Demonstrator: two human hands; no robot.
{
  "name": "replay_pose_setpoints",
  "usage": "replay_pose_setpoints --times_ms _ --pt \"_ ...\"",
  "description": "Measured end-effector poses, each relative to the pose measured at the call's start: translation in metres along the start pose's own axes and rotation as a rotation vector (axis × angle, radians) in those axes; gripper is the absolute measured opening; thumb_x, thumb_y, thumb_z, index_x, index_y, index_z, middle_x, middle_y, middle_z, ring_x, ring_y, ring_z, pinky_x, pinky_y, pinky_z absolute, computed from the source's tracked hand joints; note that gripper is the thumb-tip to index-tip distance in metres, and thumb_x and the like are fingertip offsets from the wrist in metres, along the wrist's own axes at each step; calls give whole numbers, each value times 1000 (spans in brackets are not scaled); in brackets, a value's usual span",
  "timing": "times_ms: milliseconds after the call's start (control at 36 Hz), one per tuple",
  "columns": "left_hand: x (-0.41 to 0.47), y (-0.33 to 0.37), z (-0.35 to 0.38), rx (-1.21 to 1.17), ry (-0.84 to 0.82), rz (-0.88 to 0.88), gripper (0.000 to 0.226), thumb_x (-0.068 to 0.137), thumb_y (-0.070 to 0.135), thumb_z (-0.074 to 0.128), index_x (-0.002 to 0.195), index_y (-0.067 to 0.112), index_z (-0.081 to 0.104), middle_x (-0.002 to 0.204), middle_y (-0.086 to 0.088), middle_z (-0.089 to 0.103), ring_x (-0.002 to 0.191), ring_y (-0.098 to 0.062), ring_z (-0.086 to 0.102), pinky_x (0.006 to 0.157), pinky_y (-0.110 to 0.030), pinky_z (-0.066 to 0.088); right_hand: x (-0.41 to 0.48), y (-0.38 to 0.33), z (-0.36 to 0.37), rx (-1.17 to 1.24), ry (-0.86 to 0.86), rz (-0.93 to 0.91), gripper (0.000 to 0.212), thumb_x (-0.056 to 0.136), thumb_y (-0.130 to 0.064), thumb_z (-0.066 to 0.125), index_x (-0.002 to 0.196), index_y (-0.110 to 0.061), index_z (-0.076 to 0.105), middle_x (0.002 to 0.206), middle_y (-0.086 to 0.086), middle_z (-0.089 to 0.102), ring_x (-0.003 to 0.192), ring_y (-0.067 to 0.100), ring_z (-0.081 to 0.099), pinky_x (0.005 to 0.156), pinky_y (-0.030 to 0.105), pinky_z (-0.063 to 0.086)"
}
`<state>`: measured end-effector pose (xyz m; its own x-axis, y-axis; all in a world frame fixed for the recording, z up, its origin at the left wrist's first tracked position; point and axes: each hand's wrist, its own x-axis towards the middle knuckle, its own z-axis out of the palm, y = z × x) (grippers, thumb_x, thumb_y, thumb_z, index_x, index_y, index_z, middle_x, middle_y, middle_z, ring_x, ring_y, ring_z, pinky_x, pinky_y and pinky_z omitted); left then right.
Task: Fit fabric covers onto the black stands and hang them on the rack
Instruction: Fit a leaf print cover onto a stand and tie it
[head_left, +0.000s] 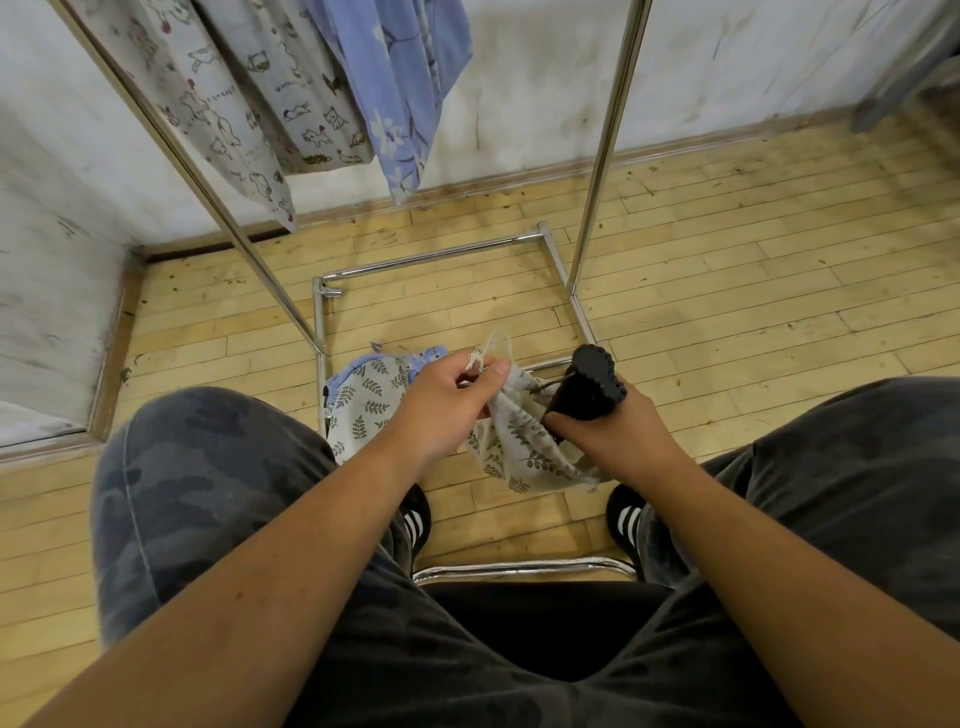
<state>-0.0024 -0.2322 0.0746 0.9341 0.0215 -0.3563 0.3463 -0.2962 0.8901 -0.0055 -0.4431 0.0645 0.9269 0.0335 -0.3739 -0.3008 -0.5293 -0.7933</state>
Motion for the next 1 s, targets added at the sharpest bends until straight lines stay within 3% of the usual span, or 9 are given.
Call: replay_pose_setpoints --times_ms 167,222,306,389,500,639,778,917,1000 --pt "1 -1 1 34 -16 -13 40 97 56 58 95 17 68 91 -4 77 85 -18 75 89 -46 60 2 3 -4 9 -1 15 32 75 -38 83 100 -24 68 88 -2 71 82 16 71 73 45 64" --pt "1 -1 1 88 -10 5 34 96 53 62 85 21 61 76 2 71 69 -12 68 78 -37 59 0 3 -4 35 -2 0 32 77 -36 85 101 -24 69 91 -3 72 85 14 70 73 40 64" --pt "0 -3 -1 153 -5 33 37 91 41 75 76 22 46 61 10 50 54 -7 46 58 -25 41 -5 1 -6 55 -3 -49 33 80 -32 87 107 -24 69 98 -6 73 92 9 69 72 22 55" --pt "0 -5 0 260 -19 39 34 86 37 81 83 19 52 70 11 54 55 0 46 50 -13 36 -9 -4 -7 64 -25 -107 30 80 -34 86 103 -22 71 95 -6 74 93 12 70 79 27 57" --pt "0 -7 3 299 -46 3 27 85 38 82 103 24 67 91 6 71 81 -8 67 63 -18 45 -11 -8 -9 62 -41 -155 27 77 -37 86 97 -26 71 90 -8 74 90 12 71 85 39 60" --pt "2 -7 1 294 21 51 10 95 37 71 96 29 76 78 9 72 60 1 63 53 -11 45 -13 -10 -9 -48 -33 -178 21 82 -21 83 99 -19 73 93 0 72 91 19 68 85 46 58" --pt "1 -5 -1 230 54 70 9 96 36 69 95 30 74 75 14 69 67 -9 69 71 -35 62 -11 -10 -7 -122 -31 -129 19 81 -19 82 94 -13 70 91 7 71 89 24 68 82 45 59" --pt "0 -4 -1 233 61 123 9 99 34 66 97 38 74 85 29 69 82 12 63 67 -3 43 -7 -4 -4 -82 -88 -156 30 80 -20 84 102 -33 69 100 -8 71 96 13 67 87 35 57" --pt "0 -4 -2 230 83 126 10 99 35 66 100 39 75 89 26 69 75 10 64 65 -4 44 -5 -2 -2 -99 -97 -207 42 80 -21 83 115 -37 66 104 -19 68 100 6 65 85 21 52"
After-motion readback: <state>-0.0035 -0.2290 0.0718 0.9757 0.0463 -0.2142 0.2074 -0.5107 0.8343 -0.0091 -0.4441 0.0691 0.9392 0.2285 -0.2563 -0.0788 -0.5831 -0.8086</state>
